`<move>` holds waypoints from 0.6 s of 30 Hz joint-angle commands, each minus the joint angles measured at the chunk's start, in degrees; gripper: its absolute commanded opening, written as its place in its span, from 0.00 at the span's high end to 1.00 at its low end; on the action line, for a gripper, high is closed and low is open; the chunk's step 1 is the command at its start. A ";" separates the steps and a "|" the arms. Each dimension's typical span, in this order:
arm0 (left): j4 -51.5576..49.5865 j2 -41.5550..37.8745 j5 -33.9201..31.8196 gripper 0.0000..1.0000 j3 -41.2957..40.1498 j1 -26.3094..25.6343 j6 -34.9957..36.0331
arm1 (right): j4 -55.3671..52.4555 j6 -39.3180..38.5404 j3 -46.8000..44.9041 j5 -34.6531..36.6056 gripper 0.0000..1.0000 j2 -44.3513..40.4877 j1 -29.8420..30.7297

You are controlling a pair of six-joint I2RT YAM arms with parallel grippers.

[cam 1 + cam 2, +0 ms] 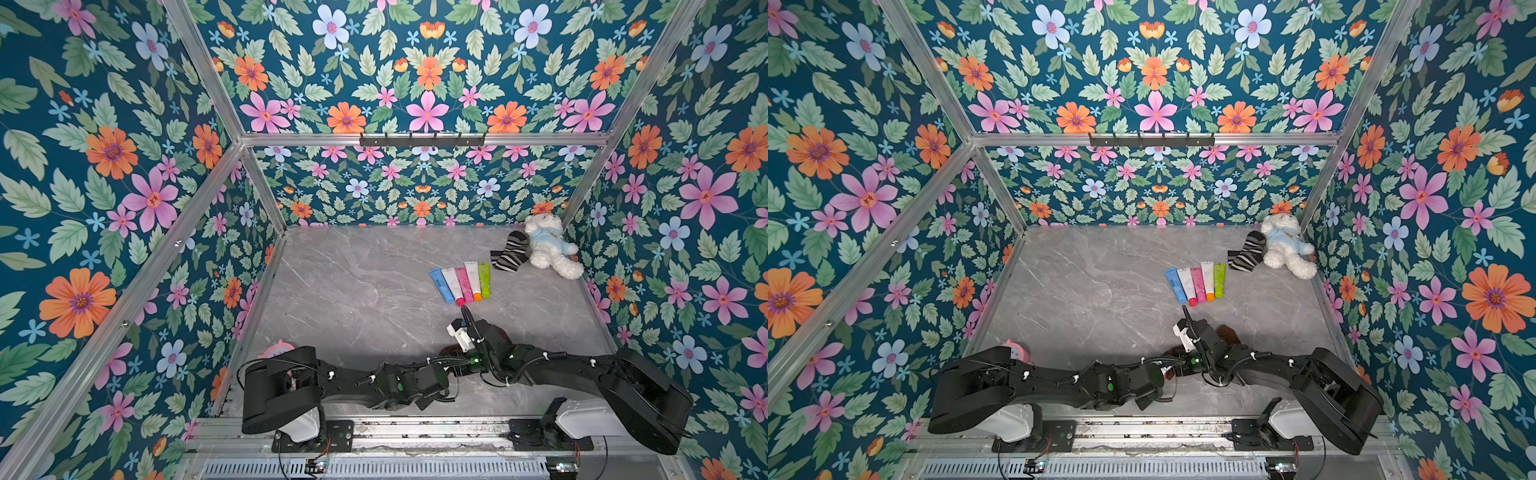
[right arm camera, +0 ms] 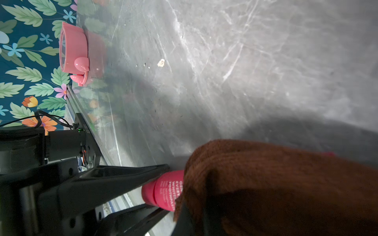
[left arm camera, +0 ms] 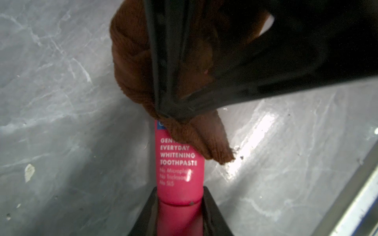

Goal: Wipe the surface of the toothpaste tube
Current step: Wipe the dirt from the toothpaste tube.

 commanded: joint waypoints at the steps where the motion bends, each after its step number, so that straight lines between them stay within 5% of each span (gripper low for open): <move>1: 4.13 0.17 -0.56 0.92 0.47 0.01 1.72 | -2.23 0.67 -0.15 0.86 1.00 1.95 0.67; 10: 3.64 -0.33 -2.62 0.97 -0.30 -0.01 1.71 | -16.35 0.40 -0.05 17.14 1.00 -1.28 -2.81; 18: 3.73 0.15 -2.76 0.99 -0.30 0.00 1.71 | -16.97 -1.11 0.44 16.37 1.00 -4.06 -3.48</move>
